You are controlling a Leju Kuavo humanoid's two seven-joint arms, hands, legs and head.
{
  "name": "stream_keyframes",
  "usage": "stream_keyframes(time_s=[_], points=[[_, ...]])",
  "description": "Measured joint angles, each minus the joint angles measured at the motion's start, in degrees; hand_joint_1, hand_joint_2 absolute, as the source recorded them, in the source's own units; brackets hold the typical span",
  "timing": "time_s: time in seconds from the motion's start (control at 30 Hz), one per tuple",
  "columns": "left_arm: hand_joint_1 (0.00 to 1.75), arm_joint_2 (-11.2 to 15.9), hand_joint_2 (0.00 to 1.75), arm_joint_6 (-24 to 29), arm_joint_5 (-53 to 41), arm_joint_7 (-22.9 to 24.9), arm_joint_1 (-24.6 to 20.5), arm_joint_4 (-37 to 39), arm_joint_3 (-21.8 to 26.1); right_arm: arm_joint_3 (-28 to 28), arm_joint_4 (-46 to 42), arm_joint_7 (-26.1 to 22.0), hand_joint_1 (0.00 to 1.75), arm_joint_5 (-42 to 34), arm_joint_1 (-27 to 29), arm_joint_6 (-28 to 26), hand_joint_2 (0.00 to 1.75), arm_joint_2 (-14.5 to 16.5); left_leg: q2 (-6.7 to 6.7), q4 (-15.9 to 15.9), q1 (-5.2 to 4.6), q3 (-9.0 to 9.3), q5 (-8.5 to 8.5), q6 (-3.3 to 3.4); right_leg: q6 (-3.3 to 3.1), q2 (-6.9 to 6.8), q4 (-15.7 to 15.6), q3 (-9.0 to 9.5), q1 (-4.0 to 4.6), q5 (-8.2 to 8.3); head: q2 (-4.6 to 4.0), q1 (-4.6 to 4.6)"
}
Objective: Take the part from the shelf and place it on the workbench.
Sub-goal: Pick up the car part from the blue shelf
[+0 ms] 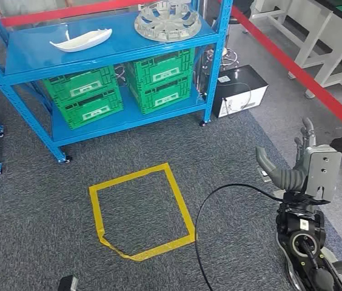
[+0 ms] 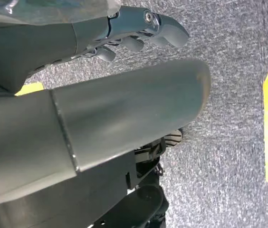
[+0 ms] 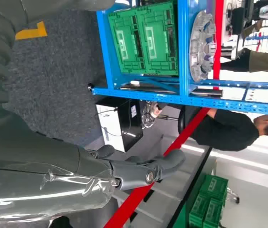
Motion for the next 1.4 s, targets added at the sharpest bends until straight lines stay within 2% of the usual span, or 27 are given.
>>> stream_keyframes(time_s=[0.47,1.07,1.4], points=[[0.00,0.0,0.00,2.0,-0.5,0.2,0.1,0.0,-0.4,-0.1,-0.3,0.5,0.00,-1.2,0.7,0.0,1.75,-0.5,0.03,-0.3,0.15,0.14,0.01,-0.03,-0.08,0.00,0.0,-0.05,0.28,-0.09,-0.01,-0.63],[0.00,0.0,0.00,1.8,1.4,0.1,0.7,0.0,-1.1,1.5,-0.9,2.4,0.00,-1.0,-1.2,0.0,1.75,-1.2,0.07,-0.4,0.22,0.20,-0.01,-0.07,-0.20,-0.01,0.0,-0.02,0.31,-0.19,-0.01,-0.75],[0.00,0.1,0.00,1.2,0.6,-0.5,0.1,0.0,-1.2,2.3,-0.3,-0.4,0.00,-0.4,-1.5,0.0,1.75,-1.1,0.06,-0.4,0.22,0.21,-0.02,-0.07,-0.20,-0.01,0.0,-0.03,0.27,-0.19,0.00,-0.76]])
